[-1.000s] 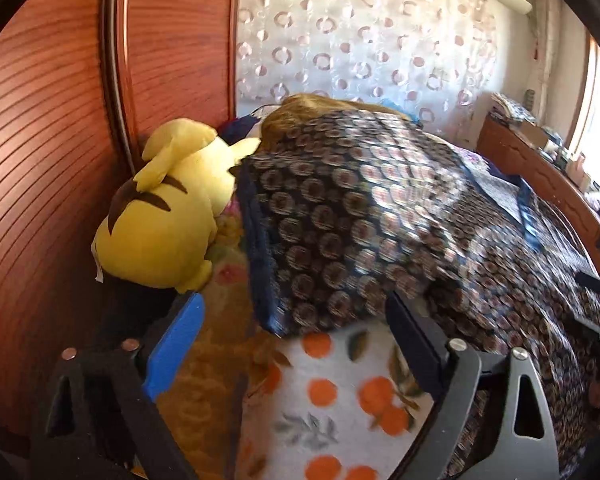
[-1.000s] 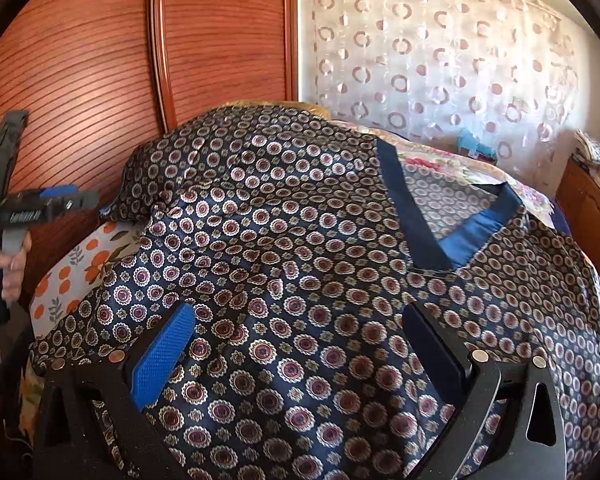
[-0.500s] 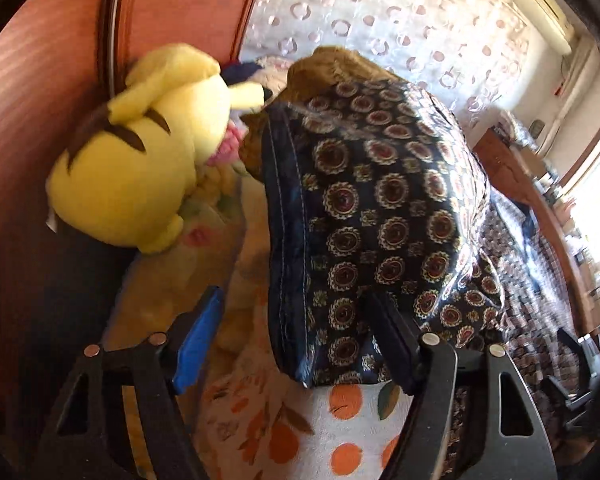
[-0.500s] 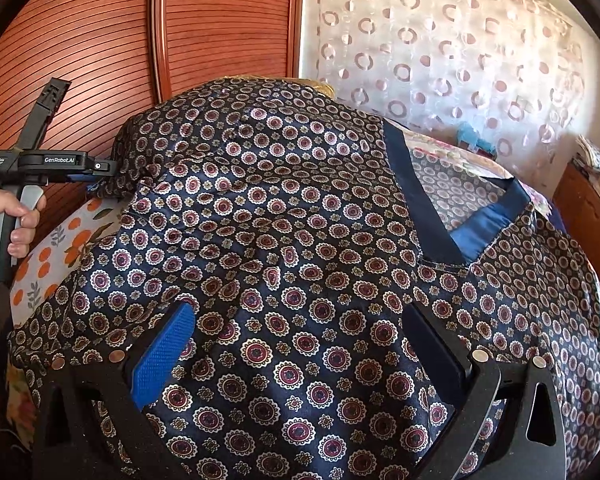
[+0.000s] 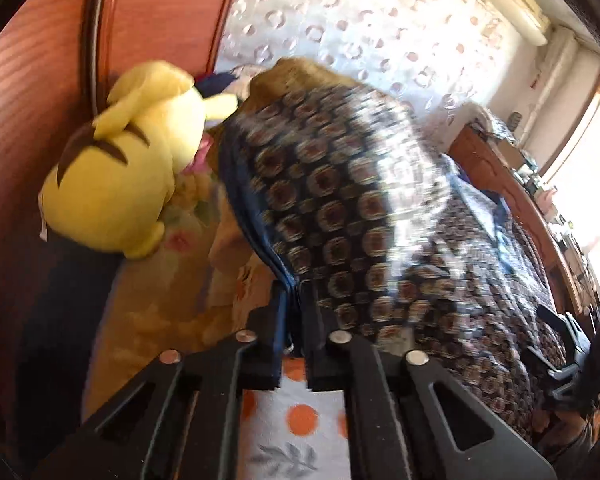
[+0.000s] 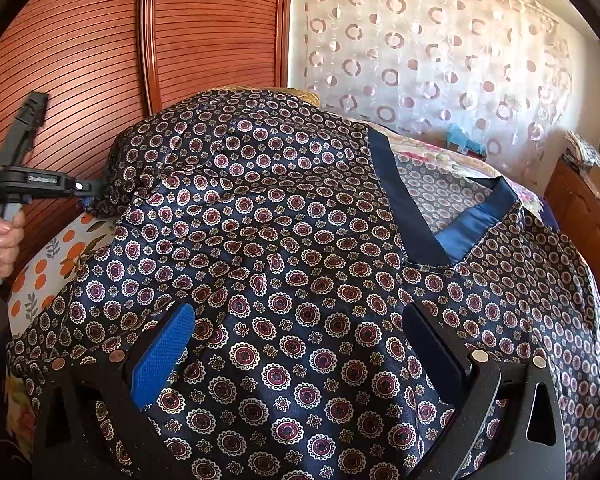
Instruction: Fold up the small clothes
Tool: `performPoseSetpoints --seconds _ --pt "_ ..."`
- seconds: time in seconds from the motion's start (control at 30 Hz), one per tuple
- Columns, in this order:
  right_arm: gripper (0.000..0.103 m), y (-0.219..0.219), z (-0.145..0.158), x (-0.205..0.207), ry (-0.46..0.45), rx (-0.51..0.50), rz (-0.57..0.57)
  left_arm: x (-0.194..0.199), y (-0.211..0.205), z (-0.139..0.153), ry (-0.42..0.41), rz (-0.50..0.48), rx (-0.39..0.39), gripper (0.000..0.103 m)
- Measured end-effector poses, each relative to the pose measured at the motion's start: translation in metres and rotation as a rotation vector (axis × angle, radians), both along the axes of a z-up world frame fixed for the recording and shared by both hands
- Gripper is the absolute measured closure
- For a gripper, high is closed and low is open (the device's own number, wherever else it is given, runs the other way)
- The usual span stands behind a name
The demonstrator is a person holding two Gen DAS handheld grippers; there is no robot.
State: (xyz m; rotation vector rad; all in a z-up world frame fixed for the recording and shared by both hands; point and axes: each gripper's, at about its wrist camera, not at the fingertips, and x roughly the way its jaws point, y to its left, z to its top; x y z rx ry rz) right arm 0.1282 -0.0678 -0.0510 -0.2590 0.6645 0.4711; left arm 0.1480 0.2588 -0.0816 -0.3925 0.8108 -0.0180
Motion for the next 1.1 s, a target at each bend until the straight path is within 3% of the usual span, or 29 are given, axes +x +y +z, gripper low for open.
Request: performPoseSetpoints --seconds 0.3,0.53,0.73,0.93,0.97,1.07,1.1 --pt "0.000 0.003 0.000 -0.001 0.002 -0.008 0.003 -0.004 -0.023 0.057 -0.114 -0.075 0.048 0.099" --pt "0.000 -0.012 0.008 -0.002 -0.035 -0.021 -0.019 0.032 -0.089 0.099 -0.187 -0.224 0.082 0.099" --pt "0.000 -0.055 0.031 -0.003 -0.067 0.014 -0.101 0.041 -0.151 0.096 -0.174 -0.364 0.093 0.099" --pt "0.000 -0.086 0.041 -0.005 -0.071 0.041 -0.157 0.035 -0.162 0.090 -0.138 -0.365 0.135 0.098" --pt "0.000 -0.086 0.041 -0.005 -0.069 0.045 -0.159 0.036 -0.165 0.092 -0.134 -0.357 0.140 0.094" --pt "0.000 -0.087 0.044 -0.007 -0.071 0.057 -0.161 0.029 -0.157 0.097 -0.155 -0.323 0.174 0.054" --pt "0.000 -0.087 0.046 -0.007 -0.071 0.061 -0.158 0.026 -0.155 0.100 -0.167 -0.314 0.181 0.050"
